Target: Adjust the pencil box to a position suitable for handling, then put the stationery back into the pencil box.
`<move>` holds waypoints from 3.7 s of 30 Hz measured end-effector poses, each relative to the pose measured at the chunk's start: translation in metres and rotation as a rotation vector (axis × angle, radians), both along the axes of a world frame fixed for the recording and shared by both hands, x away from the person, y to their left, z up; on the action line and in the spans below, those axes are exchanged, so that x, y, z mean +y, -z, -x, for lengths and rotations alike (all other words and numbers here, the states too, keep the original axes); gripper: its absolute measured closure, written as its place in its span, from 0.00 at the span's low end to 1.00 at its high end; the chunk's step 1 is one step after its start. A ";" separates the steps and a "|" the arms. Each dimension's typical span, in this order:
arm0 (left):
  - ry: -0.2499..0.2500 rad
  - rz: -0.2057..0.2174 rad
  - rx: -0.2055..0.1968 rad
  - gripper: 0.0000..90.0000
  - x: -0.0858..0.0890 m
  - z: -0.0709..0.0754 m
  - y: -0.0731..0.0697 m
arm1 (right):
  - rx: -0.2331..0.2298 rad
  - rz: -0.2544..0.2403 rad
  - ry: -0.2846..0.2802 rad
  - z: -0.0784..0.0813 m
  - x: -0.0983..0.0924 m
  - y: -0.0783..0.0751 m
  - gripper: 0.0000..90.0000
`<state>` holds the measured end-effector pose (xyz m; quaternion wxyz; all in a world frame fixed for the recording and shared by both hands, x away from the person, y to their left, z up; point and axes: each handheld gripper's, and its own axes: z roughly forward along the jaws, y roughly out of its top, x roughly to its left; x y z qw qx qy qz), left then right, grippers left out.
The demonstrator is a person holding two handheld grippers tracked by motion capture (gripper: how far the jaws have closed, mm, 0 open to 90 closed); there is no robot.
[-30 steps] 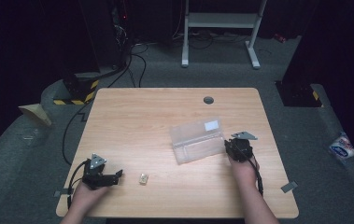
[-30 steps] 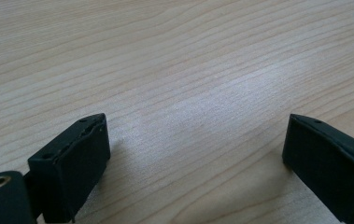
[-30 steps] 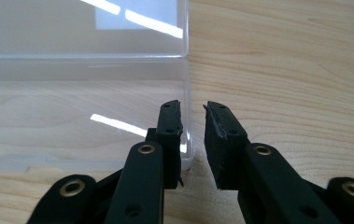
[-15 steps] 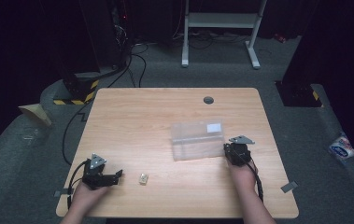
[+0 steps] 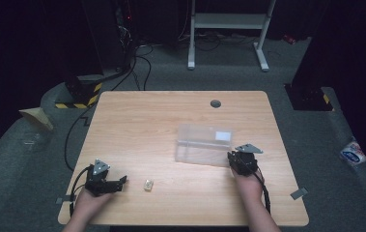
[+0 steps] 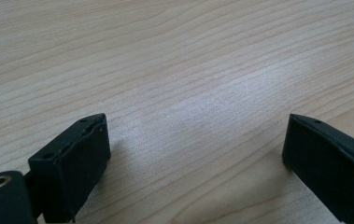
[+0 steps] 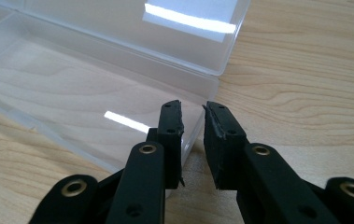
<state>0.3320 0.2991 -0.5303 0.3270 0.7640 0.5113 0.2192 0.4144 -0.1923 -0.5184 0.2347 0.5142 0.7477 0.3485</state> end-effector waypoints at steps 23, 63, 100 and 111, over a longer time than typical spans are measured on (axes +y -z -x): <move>0.001 -0.002 0.000 0.09 0.000 0.000 0.000 | -0.005 0.001 -0.099 0.007 0.039 0.002 0.84; -0.001 0.000 0.000 0.09 0.000 0.000 0.000 | -0.048 -0.027 -0.087 0.008 0.036 -0.006 0.66; 0.069 0.025 -0.055 0.33 -0.031 0.020 -0.018 | 0.040 0.041 0.076 0.047 -0.052 0.005 0.34; 0.207 0.025 -0.046 0.32 -0.068 0.028 -0.020 | 0.039 0.041 0.078 0.047 -0.052 0.005 0.34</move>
